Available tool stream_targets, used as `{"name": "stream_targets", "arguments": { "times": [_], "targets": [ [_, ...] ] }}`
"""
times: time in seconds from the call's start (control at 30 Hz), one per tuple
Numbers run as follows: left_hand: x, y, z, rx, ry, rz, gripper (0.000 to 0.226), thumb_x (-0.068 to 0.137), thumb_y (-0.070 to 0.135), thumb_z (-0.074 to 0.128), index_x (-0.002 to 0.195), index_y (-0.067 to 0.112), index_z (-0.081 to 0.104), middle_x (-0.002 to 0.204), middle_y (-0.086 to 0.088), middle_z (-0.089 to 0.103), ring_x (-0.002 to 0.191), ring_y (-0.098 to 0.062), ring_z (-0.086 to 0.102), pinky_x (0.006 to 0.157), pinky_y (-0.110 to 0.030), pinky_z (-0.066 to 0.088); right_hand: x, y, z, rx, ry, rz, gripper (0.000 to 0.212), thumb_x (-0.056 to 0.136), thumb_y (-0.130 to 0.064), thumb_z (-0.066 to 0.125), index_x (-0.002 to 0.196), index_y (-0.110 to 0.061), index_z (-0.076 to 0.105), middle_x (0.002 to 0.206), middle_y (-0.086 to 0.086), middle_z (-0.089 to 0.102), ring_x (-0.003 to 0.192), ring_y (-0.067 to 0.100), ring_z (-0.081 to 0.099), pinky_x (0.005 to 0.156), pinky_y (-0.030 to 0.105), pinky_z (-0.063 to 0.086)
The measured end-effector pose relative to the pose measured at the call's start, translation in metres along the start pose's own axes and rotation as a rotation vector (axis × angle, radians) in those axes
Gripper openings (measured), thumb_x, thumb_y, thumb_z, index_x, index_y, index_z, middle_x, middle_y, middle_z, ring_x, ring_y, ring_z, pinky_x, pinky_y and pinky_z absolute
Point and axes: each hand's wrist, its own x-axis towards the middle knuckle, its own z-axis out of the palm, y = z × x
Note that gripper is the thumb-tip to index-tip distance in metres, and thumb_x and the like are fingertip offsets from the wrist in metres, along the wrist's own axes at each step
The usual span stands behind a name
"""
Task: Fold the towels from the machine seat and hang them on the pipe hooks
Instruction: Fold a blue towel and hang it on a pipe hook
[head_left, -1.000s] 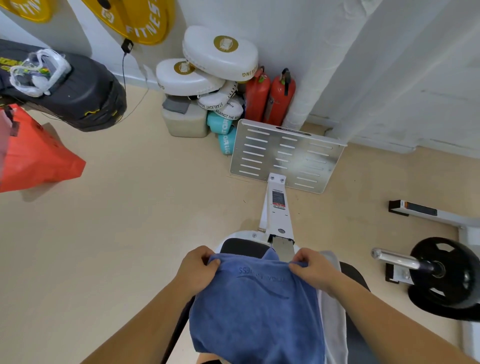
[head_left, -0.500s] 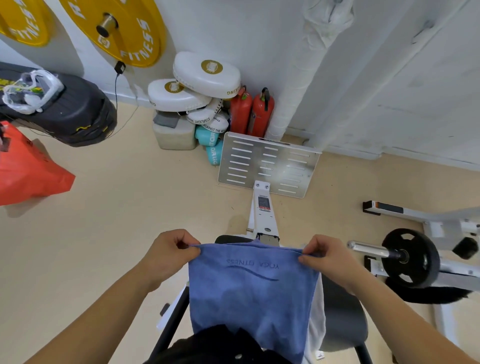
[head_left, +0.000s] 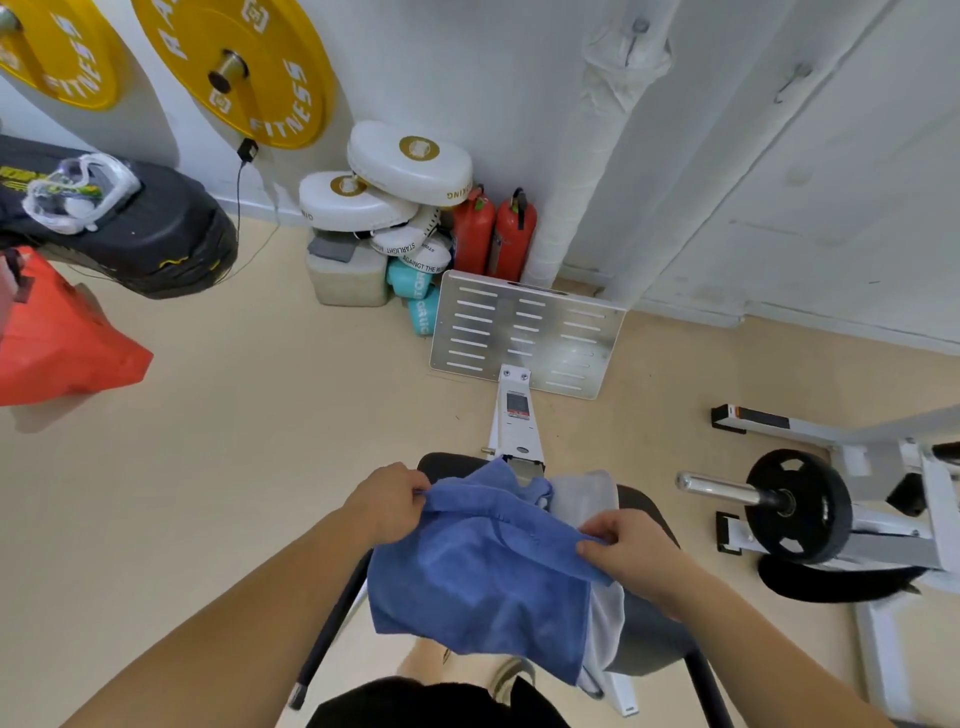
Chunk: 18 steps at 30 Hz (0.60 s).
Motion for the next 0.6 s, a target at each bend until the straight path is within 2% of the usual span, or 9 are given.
{"name": "stream_targets", "arguments": {
  "times": [0.07, 0.1, 0.2, 0.27, 0.37, 0.47, 0.6],
  "targets": [
    [-0.015, 0.008, 0.010, 0.078, -0.029, 0.050, 0.021, 0.091, 0.027, 0.047, 0.077, 0.026, 0.064, 0.106, 0.005, 0.057, 0.100, -0.020, 0.052, 0.090, -0.035, 0.050, -0.001, 0.009, 0.006, -0.002, 0.052, 0.005, 0.004, 0.089, -0.018, 0.066, 0.090, -0.019, 0.071, 0.081, -0.003, 0.066, 0.073, 0.010, 0.058, 0.064, 0.019, 0.044],
    [-0.023, 0.010, 0.015, 0.062, -0.043, 0.073, 0.023, 0.088, 0.029, 0.047, 0.071, 0.026, 0.061, 0.102, 0.006, 0.059, 0.096, -0.018, 0.052, 0.086, -0.034, 0.051, -0.002, 0.012, 0.008, 0.024, 0.095, 0.004, 0.002, 0.089, -0.018, 0.067, 0.090, -0.019, 0.069, 0.083, -0.002, 0.067, 0.075, 0.011, 0.059, 0.065, 0.021, 0.046],
    [-0.047, 0.007, 0.026, -0.072, -0.048, 0.077, 0.027, 0.084, 0.028, 0.046, 0.058, 0.024, 0.044, 0.064, 0.002, 0.056, 0.063, -0.014, 0.049, 0.063, -0.032, 0.047, 0.002, 0.022, 0.017, 0.106, 0.199, 0.003, 0.005, 0.093, -0.017, 0.067, 0.091, -0.021, 0.066, 0.086, -0.002, 0.069, 0.080, 0.013, 0.064, 0.069, 0.022, 0.048],
    [-0.050, 0.006, 0.022, -0.138, -0.006, 0.078, 0.028, 0.087, 0.024, 0.048, 0.060, 0.028, 0.041, 0.056, 0.005, 0.049, 0.056, -0.011, 0.043, 0.058, -0.027, 0.041, 0.006, 0.022, 0.020, 0.159, 0.232, 0.000, 0.004, 0.094, -0.019, 0.068, 0.092, -0.022, 0.067, 0.087, -0.002, 0.070, 0.082, 0.013, 0.065, 0.069, 0.022, 0.046],
    [-0.031, 0.006, 0.013, -0.110, 0.060, 0.074, 0.024, 0.096, 0.023, 0.046, 0.075, 0.032, 0.052, 0.070, 0.009, 0.061, 0.065, -0.012, 0.055, 0.063, -0.024, 0.046, 0.012, 0.019, 0.020, 0.204, 0.250, 0.008, 0.003, 0.093, -0.023, 0.071, 0.091, -0.021, 0.069, 0.086, -0.002, 0.072, 0.083, 0.017, 0.068, 0.069, 0.023, 0.047],
    [0.002, 0.010, 0.010, -0.056, 0.065, 0.031, 0.023, 0.099, 0.023, 0.045, 0.097, 0.029, 0.067, 0.092, 0.006, 0.071, 0.082, -0.017, 0.065, 0.078, -0.030, 0.056, 0.016, 0.014, 0.016, 0.193, 0.250, 0.040, 0.011, 0.090, -0.028, 0.075, 0.085, -0.019, 0.070, 0.080, -0.001, 0.072, 0.077, 0.016, 0.067, 0.066, 0.023, 0.046],
    [0.037, 0.015, 0.012, 0.092, -0.007, 0.022, 0.019, 0.098, 0.022, 0.054, 0.103, 0.026, 0.071, 0.102, 0.002, 0.069, 0.088, -0.020, 0.066, 0.083, -0.030, 0.057, 0.021, 0.010, 0.012, 0.175, 0.229, 0.068, 0.017, 0.089, -0.031, 0.076, 0.083, -0.018, 0.069, 0.078, -0.001, 0.071, 0.074, 0.014, 0.066, 0.065, 0.022, 0.045]
  ]
}}
